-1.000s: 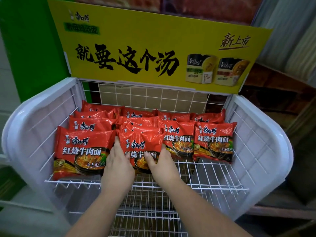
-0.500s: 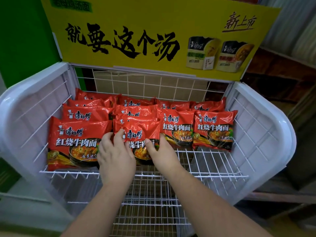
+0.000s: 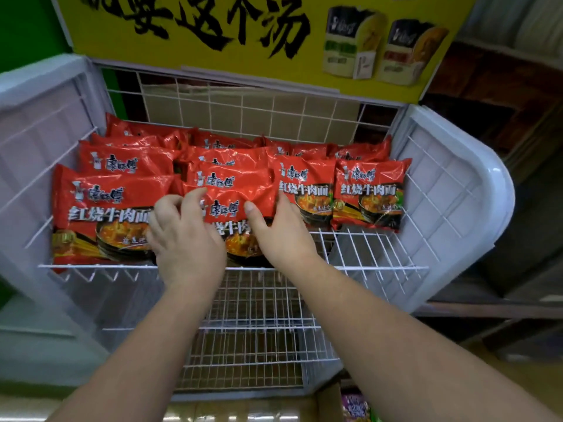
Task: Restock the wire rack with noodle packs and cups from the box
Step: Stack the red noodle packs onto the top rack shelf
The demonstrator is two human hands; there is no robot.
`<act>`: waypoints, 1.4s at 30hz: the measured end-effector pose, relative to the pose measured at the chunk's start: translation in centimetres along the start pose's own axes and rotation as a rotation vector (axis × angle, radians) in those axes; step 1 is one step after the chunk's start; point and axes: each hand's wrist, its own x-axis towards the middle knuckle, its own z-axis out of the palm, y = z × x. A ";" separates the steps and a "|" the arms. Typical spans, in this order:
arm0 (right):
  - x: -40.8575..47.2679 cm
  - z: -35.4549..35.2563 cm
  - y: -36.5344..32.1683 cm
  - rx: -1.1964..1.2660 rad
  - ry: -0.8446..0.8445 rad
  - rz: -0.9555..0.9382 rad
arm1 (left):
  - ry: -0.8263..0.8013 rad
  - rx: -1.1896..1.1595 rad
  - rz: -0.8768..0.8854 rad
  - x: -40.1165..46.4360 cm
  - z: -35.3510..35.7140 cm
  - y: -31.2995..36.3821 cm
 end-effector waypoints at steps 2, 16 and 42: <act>-0.3 -1.1 0.2 -0.011 -0.011 -0.001 | 0.000 -0.027 0.029 -0.2 0.0 0.0; -7.7 -13.9 11.5 0.056 -0.033 -0.321 | -0.016 -0.287 0.457 -14.2 4.3 9.2; -21.3 -15.8 77.6 -0.245 -0.233 0.655 | -1.247 -0.237 -0.377 -58.6 41.5 18.5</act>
